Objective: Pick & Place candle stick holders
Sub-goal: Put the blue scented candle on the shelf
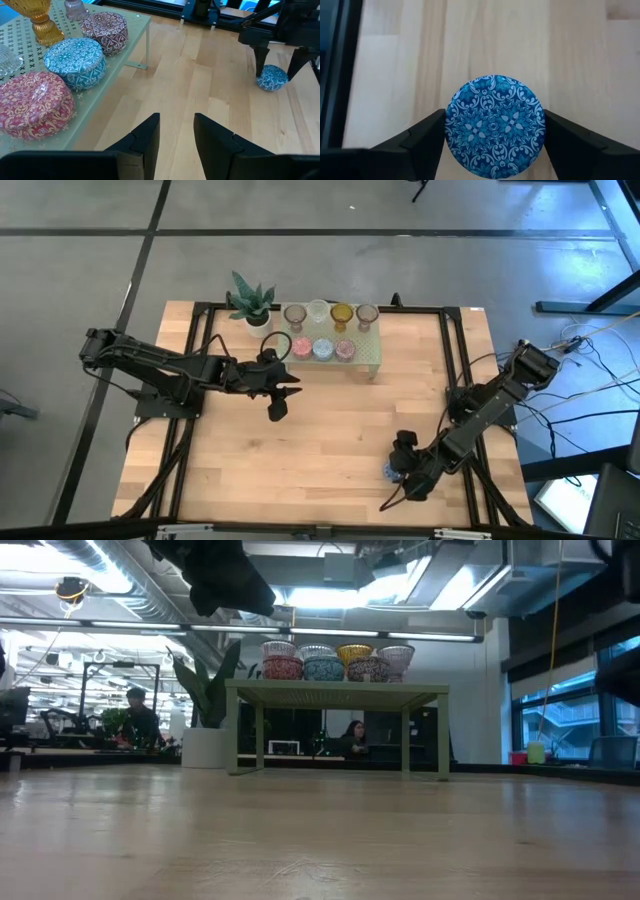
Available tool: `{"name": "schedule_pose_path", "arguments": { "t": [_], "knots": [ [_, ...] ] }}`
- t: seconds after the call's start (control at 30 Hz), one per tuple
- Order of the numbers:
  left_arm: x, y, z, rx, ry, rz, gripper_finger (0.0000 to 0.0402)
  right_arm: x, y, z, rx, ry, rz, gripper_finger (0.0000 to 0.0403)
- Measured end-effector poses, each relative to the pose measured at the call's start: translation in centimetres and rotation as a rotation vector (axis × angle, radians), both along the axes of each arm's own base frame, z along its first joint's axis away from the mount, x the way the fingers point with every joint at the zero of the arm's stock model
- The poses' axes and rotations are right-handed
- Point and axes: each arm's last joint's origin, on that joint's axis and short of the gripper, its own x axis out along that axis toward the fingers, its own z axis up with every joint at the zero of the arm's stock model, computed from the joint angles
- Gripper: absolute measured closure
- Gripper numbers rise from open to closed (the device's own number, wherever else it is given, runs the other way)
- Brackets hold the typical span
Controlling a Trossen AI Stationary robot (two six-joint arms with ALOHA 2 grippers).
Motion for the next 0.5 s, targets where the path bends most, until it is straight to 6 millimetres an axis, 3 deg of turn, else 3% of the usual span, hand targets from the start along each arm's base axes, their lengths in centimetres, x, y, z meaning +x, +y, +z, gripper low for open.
{"name": "schedule_pose_path", "arguments": {
  "t": [0.3,0.5],
  "knots": [
    [0.0,0.0,0.0,0.000,0.000,0.000,0.0286,2.1,-1.2,1.1,-0.074,-0.042,0.001,0.0097],
    [0.0,0.0,0.0,0.000,0.000,0.000,0.0286,4.0,-2.3,3.1,-0.207,-0.059,0.001,0.0110]
  ]
}}
